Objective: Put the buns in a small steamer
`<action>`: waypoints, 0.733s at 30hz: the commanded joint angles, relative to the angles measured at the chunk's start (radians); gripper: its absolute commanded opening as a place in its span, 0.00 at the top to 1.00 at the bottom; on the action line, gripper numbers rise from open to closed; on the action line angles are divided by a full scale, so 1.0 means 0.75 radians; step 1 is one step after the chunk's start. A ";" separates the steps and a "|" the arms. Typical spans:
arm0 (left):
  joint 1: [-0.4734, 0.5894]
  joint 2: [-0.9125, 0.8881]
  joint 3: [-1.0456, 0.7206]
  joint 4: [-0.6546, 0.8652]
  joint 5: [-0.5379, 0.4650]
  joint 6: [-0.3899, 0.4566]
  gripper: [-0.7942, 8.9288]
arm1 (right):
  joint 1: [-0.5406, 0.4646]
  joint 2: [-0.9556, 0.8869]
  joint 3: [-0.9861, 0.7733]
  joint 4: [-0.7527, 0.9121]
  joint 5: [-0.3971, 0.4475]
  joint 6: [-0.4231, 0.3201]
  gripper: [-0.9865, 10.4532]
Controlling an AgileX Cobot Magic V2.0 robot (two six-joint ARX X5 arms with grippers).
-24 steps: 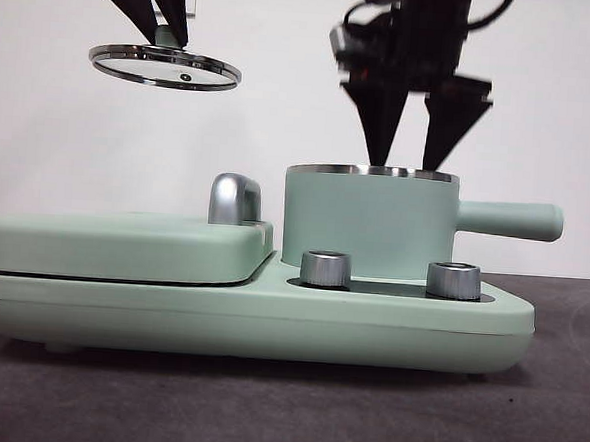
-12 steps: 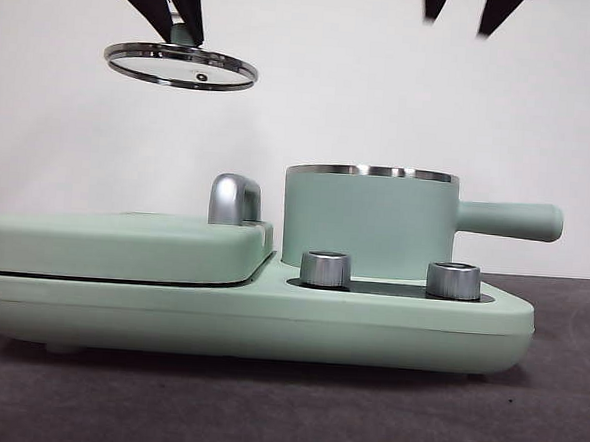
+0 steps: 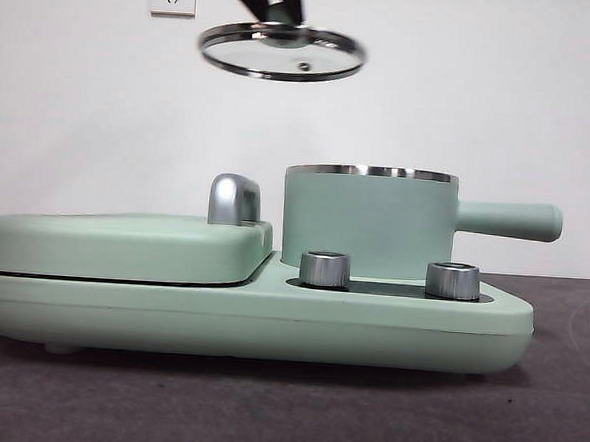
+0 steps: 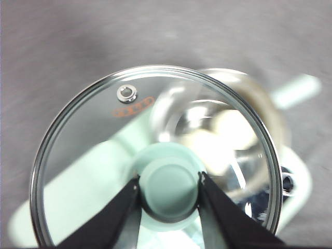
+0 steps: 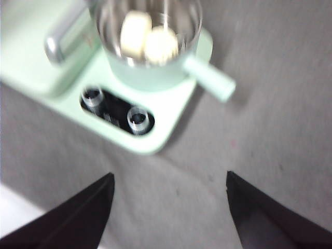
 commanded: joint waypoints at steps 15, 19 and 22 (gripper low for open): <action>-0.262 -0.002 0.018 0.085 0.011 -0.003 0.90 | 0.007 -0.552 -0.220 0.115 -0.202 0.117 0.62; -0.264 0.023 0.015 0.099 0.010 -0.004 0.90 | 0.007 -0.552 -0.220 0.164 -0.224 0.117 0.62; -0.264 0.058 0.015 0.102 0.010 -0.005 0.90 | 0.007 -0.551 -0.220 0.163 -0.224 0.117 0.62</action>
